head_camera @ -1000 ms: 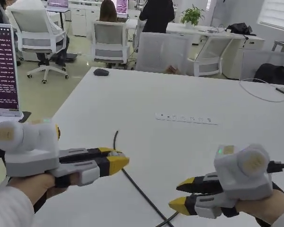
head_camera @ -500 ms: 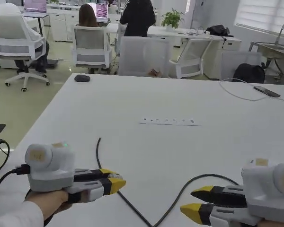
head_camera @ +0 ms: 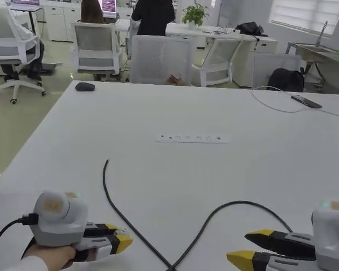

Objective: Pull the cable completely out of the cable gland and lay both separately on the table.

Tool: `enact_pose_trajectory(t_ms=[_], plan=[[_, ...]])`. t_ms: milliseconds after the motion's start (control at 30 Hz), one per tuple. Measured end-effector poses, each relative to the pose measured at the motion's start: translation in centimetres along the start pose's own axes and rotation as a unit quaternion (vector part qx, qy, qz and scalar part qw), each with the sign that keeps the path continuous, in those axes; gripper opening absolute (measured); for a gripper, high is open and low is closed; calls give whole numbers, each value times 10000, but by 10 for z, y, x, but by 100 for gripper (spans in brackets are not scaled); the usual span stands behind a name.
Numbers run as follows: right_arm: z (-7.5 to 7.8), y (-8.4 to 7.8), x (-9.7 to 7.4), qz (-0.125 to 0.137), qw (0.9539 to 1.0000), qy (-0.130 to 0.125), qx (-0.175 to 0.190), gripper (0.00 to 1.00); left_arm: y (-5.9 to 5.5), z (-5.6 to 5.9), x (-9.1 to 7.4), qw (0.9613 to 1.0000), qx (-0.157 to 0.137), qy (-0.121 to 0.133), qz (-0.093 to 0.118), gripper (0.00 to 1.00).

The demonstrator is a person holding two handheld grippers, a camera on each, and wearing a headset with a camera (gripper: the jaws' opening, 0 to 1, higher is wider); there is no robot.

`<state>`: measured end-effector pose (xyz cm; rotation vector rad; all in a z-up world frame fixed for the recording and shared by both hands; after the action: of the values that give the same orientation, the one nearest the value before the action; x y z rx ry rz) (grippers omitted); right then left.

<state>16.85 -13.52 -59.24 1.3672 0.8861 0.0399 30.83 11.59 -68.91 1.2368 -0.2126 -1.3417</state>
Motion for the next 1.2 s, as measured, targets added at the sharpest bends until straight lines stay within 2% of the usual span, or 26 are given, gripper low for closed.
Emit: enact_pose_trajectory(t_ms=[33, 167, 333, 500, 533, 567, 600, 867, 933, 967, 1000, 1067, 1100, 1167, 1200], plan=[[1, -1, -1, 0, 10000, -29, 38, 43, -2, 0, 1, 10000, 1, -1, -20, 17], [2, -10, -8, 71, 9995, -150, 256, 42, -13, -1, 4, 9994, 164, 1, -320, 17], [0, -25, -15, -5, 9988, -249, 418, 43, -21, -5, 7, 9991, 113, 73, -405, 17], [2, -33, -23, -28, 9980, -330, 534, 43, -30, -9, 7, 9973, 258, 233, -648, 17], [2, -33, -24, -27, 9979, -345, 547, 43, -25, -8, 10, 9989, 273, 182, -321, 17], [3, -33, -24, -26, 9978, -360, 562, 43, -28, -8, 8, 9986, 185, 180, -460, 17], [3, -33, -24, -19, 9976, -379, 581, 43, -30, -9, 5, 9984, 158, 199, -508, 17], [5, -27, -22, 139, 9972, -396, 624, 43, -30, -6, 5, 9988, 139, 193, -437, 17], [5, -28, -23, 144, 9972, -392, 627, 44, -29, -5, 6, 9988, 115, 162, -456, 20], [6, -28, -23, 135, 9972, -389, 626, 44, -29, -2, 7, 9989, -26, 113, -448, 25], [6, -30, -25, 126, 9973, -392, 612, 44, -26, 3, 8, 9989, -231, -73, -405, 30], [8, -31, -26, 159, 9972, -392, 621, 44, -24, 3, 8, 9987, -258, -49, -430, 39], [9, -31, -27, 220, 9963, -346, 759, 46, -22, 6, 5, 9987, -182, -23, -471, 41], [12, -31, -28, 240, 9958, -317, 829, 46, -15, 7, 1, 9989, -214, -32, -414, 41], [12, -31, -28, 226, 9957, -309, 847, 47, -6, 9, -2, 9988, -394, -72, -293, 43]])
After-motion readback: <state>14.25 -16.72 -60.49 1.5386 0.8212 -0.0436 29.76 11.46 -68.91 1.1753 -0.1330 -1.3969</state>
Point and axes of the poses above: the centre of the closed fingertips' face, and the gripper's own axes: x roughly forward along the fingers, z roughly to its right, y roughly out of its top, the point moved 6 cm from there along -x, roughly backward along the fingers, and after that the axes turned 10 degrees about -x, right-handed, at the moved point
